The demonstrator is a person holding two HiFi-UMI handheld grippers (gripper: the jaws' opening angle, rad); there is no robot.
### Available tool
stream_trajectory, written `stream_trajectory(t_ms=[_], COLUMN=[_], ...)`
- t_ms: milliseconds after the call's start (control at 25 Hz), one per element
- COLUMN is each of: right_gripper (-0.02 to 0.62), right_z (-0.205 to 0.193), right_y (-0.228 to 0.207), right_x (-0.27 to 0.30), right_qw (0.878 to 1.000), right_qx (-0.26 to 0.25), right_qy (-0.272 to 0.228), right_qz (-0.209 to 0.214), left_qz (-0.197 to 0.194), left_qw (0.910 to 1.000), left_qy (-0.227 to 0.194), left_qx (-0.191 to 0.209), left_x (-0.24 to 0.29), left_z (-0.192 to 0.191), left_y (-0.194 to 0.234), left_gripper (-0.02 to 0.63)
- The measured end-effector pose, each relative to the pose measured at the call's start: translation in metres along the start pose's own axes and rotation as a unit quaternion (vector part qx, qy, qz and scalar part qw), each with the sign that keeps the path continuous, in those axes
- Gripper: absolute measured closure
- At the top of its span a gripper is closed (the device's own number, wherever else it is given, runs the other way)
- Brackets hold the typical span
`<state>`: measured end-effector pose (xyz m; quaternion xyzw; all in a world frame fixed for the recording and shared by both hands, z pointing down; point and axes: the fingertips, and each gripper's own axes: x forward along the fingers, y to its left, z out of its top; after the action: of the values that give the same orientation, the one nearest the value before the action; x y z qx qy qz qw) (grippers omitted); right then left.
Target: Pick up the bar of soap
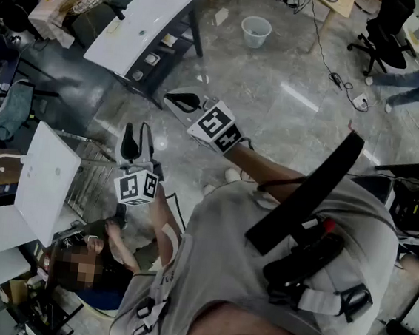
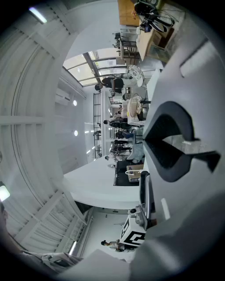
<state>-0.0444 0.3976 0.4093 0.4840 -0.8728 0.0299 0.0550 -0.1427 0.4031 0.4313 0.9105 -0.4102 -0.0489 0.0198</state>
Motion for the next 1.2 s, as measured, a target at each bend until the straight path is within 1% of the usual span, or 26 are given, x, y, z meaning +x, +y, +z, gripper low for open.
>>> stream_trajectory(t_ms=[200, 320, 440, 520, 640, 800, 840, 880, 920, 1000, 1080, 1200], right_gripper=[0.595, 0.595, 0.594, 0.594, 0.592, 0.586, 0.589, 0.594, 0.594, 0.594, 0.594, 0.594], right_z=[-0.006, -0.006, -0.004, -0.004, -0.008, -0.011, -0.011, -0.010, -0.011, -0.014, -0.019, -0.025], right_y=[-0.002, -0.004, -0.021, -0.034, -0.042, -0.055, -0.059, -0.062, -0.063, -0.066, -0.074, -0.084], right_x=[0.004, -0.004, -0.024, -0.028, -0.025, -0.017, -0.018, -0.020, -0.022, -0.023, -0.024, -0.030], right_qw=[1.000, 1.000, 0.999, 0.999, 0.999, 0.998, 0.998, 0.998, 0.998, 0.997, 0.997, 0.997], right_qx=[0.008, 0.013, 0.022, 0.028, 0.033, 0.038, 0.043, 0.048, 0.051, 0.053, 0.057, 0.057], right_qy=[0.004, -0.002, -0.015, -0.021, -0.013, -0.015, -0.021, -0.029, -0.035, -0.044, -0.047, -0.046], right_qz=[0.001, 0.012, 0.016, 0.003, -0.030, -0.038, -0.039, -0.037, -0.032, -0.019, -0.008, 0.003], left_qz=[-0.006, 0.004, 0.014, 0.015, 0.001, 0.032, 0.037, 0.040, 0.041, 0.042, 0.060, 0.084], left_qw=[1.0000, 1.0000, 0.9998, 0.9998, 0.9998, 0.9993, 0.9991, 0.9989, 0.9988, 0.9982, 0.9969, 0.9954], left_qy=[-0.001, 0.001, 0.003, 0.005, 0.009, 0.000, -0.003, -0.004, -0.005, 0.000, -0.001, -0.005], left_qx=[0.000, 0.004, 0.011, 0.016, 0.017, 0.020, 0.022, 0.024, 0.027, 0.042, 0.050, 0.045], left_x=[0.003, -0.002, 0.004, 0.010, 0.014, 0.013, 0.013, 0.014, 0.014, 0.017, 0.022, 0.029], left_z=[0.001, -0.001, -0.006, -0.007, -0.001, 0.007, 0.008, 0.010, 0.011, 0.011, 0.007, 0.003], left_y=[-0.004, -0.015, -0.034, -0.033, -0.020, -0.014, -0.017, -0.020, -0.024, -0.031, -0.033, -0.038], left_gripper=[0.448, 0.448, 0.448, 0.448, 0.448, 0.449, 0.463, 0.567, 0.615, 0.615, 0.615, 0.615])
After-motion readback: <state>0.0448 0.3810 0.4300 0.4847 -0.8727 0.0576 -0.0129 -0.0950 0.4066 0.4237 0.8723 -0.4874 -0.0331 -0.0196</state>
